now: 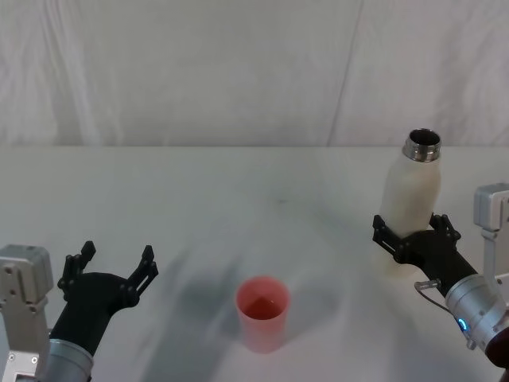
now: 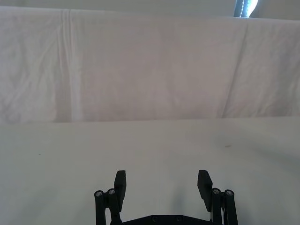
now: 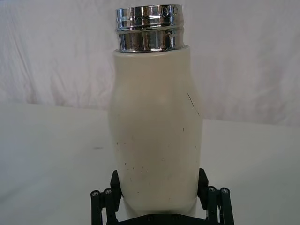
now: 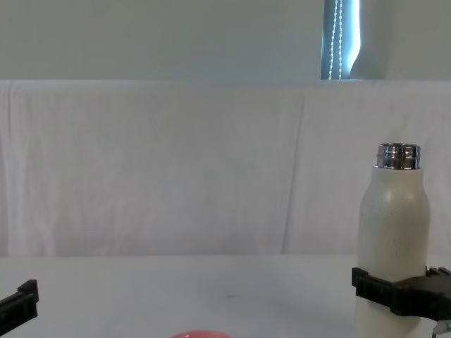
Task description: Grasp the thermos with one hand and pour water into the cup lid.
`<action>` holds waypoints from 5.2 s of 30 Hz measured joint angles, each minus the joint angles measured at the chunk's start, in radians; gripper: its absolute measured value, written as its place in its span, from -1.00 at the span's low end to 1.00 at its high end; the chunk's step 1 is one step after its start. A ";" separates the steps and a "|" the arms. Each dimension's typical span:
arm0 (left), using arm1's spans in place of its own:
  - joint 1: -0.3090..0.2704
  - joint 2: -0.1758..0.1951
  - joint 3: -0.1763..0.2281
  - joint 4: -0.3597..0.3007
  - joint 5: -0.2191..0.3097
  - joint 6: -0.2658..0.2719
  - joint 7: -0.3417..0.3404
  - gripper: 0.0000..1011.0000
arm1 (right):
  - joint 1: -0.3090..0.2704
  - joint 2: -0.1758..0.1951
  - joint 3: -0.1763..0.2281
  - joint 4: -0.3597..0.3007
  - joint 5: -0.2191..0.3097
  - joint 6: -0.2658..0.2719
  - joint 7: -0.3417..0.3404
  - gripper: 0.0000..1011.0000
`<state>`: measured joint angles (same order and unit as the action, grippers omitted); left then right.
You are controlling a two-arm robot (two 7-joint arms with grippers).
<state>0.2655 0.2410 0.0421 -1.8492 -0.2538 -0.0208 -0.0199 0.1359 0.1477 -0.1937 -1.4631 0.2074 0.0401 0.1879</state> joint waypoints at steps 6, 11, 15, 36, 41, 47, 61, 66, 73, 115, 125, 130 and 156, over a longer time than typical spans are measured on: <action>0.000 0.000 0.000 0.000 0.000 0.000 0.000 0.98 | 0.000 0.000 0.000 0.000 0.000 0.000 0.000 0.90; 0.000 0.000 0.000 0.000 0.000 0.000 0.000 0.98 | -0.001 0.003 -0.003 -0.004 -0.004 -0.001 0.000 0.90; 0.000 0.000 0.000 0.000 0.000 0.000 0.000 0.98 | -0.010 0.013 -0.015 -0.027 -0.031 -0.010 -0.003 0.90; 0.000 0.000 0.000 0.000 0.000 0.000 0.000 0.98 | -0.061 0.071 -0.029 -0.158 -0.244 -0.045 -0.072 0.90; 0.000 0.000 0.000 0.000 0.000 0.000 0.000 0.98 | -0.080 0.086 -0.026 -0.190 -0.319 -0.052 -0.095 0.90; 0.000 0.000 0.000 0.000 0.000 0.000 0.000 0.98 | -0.098 0.097 -0.030 -0.222 -0.405 -0.062 -0.119 0.90; 0.000 0.000 0.000 0.000 0.000 0.000 0.000 0.98 | -0.143 0.151 -0.063 -0.278 -0.575 -0.094 -0.102 0.90; 0.000 0.000 0.000 0.000 0.000 0.000 0.000 0.98 | -0.157 0.169 -0.076 -0.291 -0.652 -0.098 -0.113 0.90; 0.000 0.000 0.000 0.000 0.000 0.000 0.000 0.98 | -0.165 0.182 -0.094 -0.302 -0.721 -0.097 -0.120 0.90; 0.000 0.000 0.000 0.000 0.000 0.000 0.000 0.98 | -0.145 0.252 -0.196 -0.284 -0.968 -0.104 -0.178 0.90; 0.000 0.000 0.000 0.000 0.000 0.000 0.000 0.98 | -0.128 0.262 -0.227 -0.268 -0.993 -0.112 -0.178 0.90; 0.000 0.000 0.000 0.000 0.000 0.000 0.000 0.98 | -0.116 0.266 -0.243 -0.257 -1.014 -0.112 -0.182 0.90; 0.000 0.000 0.000 0.000 0.000 0.000 0.000 0.98 | -0.063 0.273 -0.308 -0.218 -1.100 -0.094 -0.227 0.90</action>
<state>0.2655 0.2410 0.0421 -1.8492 -0.2538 -0.0208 -0.0199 0.0730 0.4204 -0.5020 -1.6809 -0.8923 -0.0540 -0.0394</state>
